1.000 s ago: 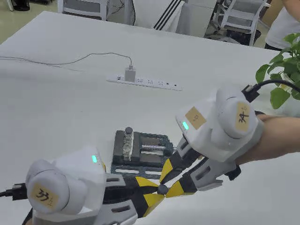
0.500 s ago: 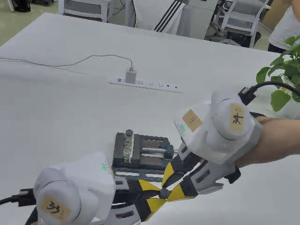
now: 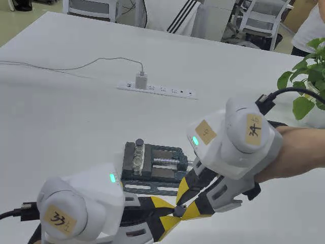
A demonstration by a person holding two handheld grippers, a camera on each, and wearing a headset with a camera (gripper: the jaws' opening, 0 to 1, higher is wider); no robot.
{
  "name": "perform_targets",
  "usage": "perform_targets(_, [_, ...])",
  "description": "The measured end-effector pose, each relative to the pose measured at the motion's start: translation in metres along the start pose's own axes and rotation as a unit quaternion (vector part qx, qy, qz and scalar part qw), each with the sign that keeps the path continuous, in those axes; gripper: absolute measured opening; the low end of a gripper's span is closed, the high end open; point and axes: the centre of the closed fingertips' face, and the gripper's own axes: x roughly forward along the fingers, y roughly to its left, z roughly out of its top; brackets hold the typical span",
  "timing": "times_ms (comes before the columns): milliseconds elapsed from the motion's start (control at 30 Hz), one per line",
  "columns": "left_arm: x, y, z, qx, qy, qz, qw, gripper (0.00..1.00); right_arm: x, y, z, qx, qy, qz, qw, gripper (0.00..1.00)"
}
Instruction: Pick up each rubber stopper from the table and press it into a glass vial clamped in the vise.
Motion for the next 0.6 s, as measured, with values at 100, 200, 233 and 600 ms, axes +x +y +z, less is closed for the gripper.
perform_targets(100, [0.001, -0.001, -0.002, 0.005, -0.002, 0.000, 1.0000, 0.04, 0.002, 0.001, -0.001, -0.004, 0.001, 0.005, 1.0000, 0.08])
perform_targets(200, [0.002, 0.000, -0.003, 0.007, -0.004, -0.001, 1.0000, 0.04, 0.002, 0.000, -0.002, -0.004, 0.001, 0.012, 0.9999, 0.08])
perform_targets(233, [0.003, 0.000, -0.003, 0.009, -0.002, 0.000, 1.0000, 0.04, 0.002, -0.001, -0.003, -0.003, 0.000, 0.013, 0.9999, 0.08])
perform_targets(600, [0.003, 0.015, -0.003, 0.010, -0.001, 0.017, 0.9998, 0.07, 0.000, -0.017, -0.007, 0.003, 0.000, 0.002, 1.0000, 0.07])
